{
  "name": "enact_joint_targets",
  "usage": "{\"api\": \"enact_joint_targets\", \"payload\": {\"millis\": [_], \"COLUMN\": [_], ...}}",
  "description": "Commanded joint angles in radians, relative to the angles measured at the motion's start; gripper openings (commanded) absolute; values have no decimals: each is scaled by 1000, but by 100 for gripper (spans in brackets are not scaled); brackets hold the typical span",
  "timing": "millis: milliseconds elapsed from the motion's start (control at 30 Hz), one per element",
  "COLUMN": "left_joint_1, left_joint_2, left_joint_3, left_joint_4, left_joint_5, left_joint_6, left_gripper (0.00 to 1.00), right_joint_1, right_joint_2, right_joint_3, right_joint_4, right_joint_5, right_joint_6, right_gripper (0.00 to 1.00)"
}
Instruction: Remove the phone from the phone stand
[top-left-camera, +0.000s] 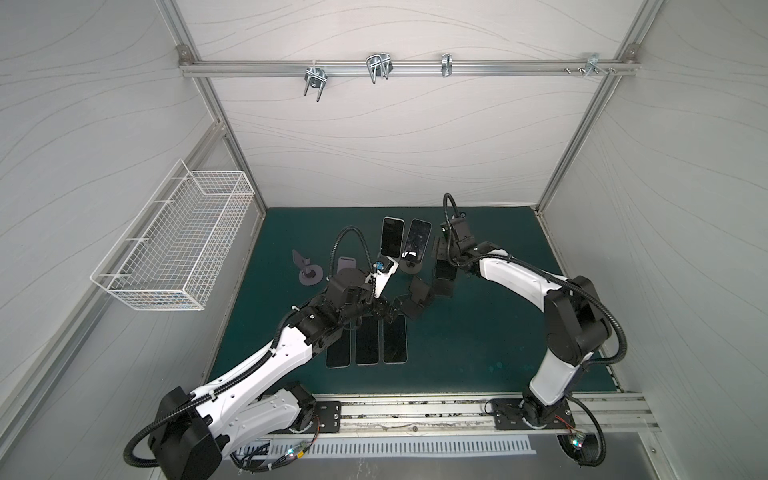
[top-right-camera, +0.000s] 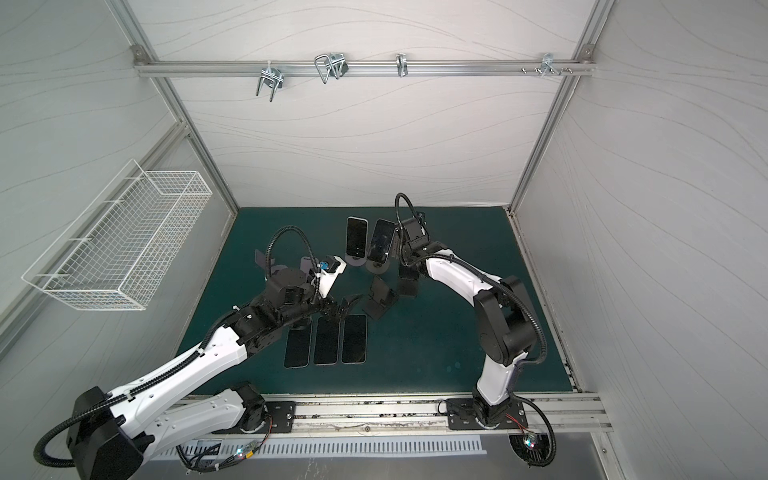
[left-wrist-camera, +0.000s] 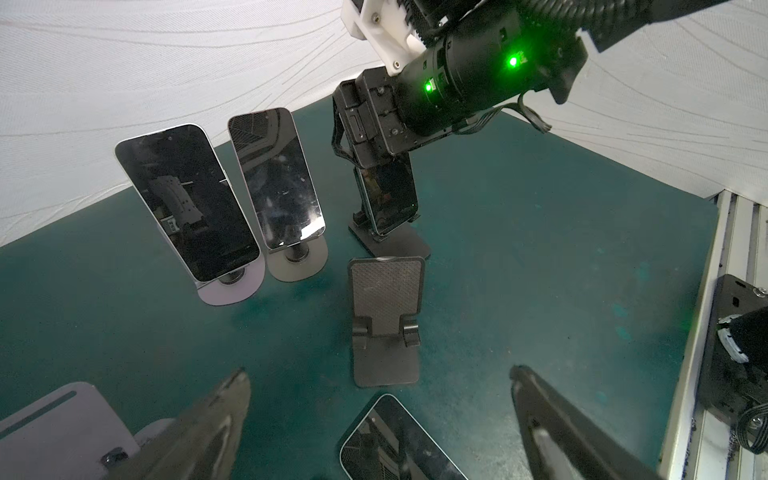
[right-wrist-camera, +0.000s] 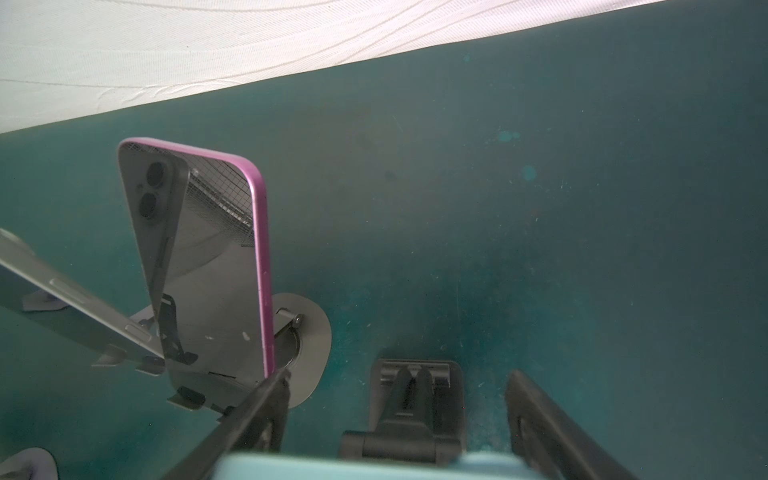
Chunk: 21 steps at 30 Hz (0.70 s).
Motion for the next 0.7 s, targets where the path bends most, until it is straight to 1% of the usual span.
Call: {"api": "enact_joint_targets", "payload": {"millis": [0, 167, 333, 667], "left_joint_1": [6, 7, 7, 6], "left_joint_2": [-12, -9, -7, -12], "left_joint_3": [42, 42, 42, 40], "left_joint_4": [38, 38, 43, 49], "left_joint_5": [-2, -2, -5, -16], "left_joint_6": [13, 12, 9, 5], "left_gripper": [99, 99, 99, 99], "right_joint_1": [-11, -15, -16, -18], "right_joint_2": [22, 25, 24, 1], "right_joint_3": [-9, -14, -18, -26], "right_joint_4": [21, 30, 33, 33], "right_joint_5": [-10, -21, -26, -30], "right_joint_6": [19, 19, 19, 6], "right_gripper": [81, 76, 73, 72]}}
